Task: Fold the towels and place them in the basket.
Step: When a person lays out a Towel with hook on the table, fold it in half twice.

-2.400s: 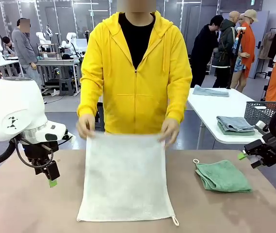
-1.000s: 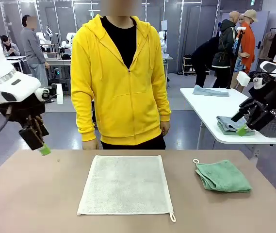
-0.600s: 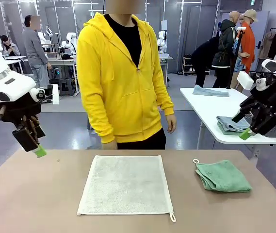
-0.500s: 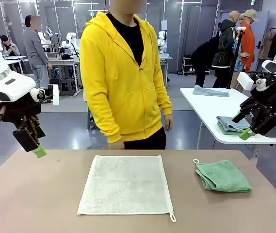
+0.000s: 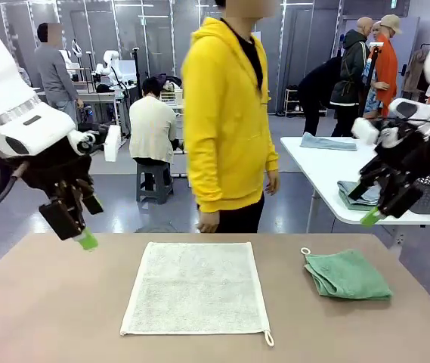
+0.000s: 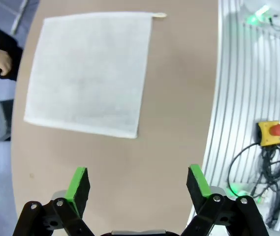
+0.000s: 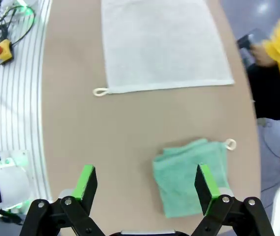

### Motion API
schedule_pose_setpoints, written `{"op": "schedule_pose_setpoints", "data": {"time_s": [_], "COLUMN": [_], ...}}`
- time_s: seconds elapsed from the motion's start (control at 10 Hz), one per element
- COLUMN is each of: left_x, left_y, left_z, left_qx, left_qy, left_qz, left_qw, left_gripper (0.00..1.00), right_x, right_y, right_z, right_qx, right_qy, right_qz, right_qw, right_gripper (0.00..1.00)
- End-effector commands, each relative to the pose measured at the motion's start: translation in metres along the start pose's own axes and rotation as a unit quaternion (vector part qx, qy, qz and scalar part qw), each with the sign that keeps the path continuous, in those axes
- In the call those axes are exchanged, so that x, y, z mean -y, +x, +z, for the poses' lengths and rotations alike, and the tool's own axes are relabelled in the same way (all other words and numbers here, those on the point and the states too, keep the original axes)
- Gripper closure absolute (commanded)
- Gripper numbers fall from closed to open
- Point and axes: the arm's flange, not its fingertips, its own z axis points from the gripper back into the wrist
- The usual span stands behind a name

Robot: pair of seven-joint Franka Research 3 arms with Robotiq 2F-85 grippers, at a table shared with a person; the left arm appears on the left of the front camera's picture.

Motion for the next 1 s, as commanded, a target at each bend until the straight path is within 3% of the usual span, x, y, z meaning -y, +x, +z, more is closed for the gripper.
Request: {"op": "schedule_pose_setpoints", "data": {"time_s": [0.0,0.4,0.5,0.6,0.8,0.9], "left_x": [0.002,0.015,0.017,0.016,0.01,0.008], "left_y": [-0.011,-0.005,-0.009,-0.01,-0.01,-0.008], "left_z": [-0.031,-0.086,-0.1,-0.115,-0.128,-0.121], "left_qx": [0.002,-0.044,-0.038,-0.062,-0.054,-0.046], "left_qy": [-0.058,-0.082,-0.078,-0.066,-0.073,-0.077], "left_qz": [-0.036,-0.038,-0.036,-0.039,-0.018,-0.023], "left_qw": [0.998,0.995,0.996,0.995,0.996,0.996], "left_gripper": [0.0,0.0,0.0,0.0,0.0,0.0], "right_x": [-0.037,-0.085,-0.09,-0.093,-0.094,-0.088], "right_y": [0.039,0.076,0.077,0.077,0.077,0.077], "right_z": [-0.043,-0.121,-0.139,-0.155,-0.175,-0.165], "right_qx": [-0.061,-0.105,-0.122,-0.125,-0.142,-0.149], "right_qy": [0.026,0.012,0.007,0.02,0.036,0.024], "right_qz": [-0.023,-0.017,-0.018,-0.016,-0.015,0.004], "right_qw": [0.998,0.994,0.992,0.992,0.989,0.989], "right_gripper": [0.0,0.0,0.0,0.0,0.0,0.0]}}
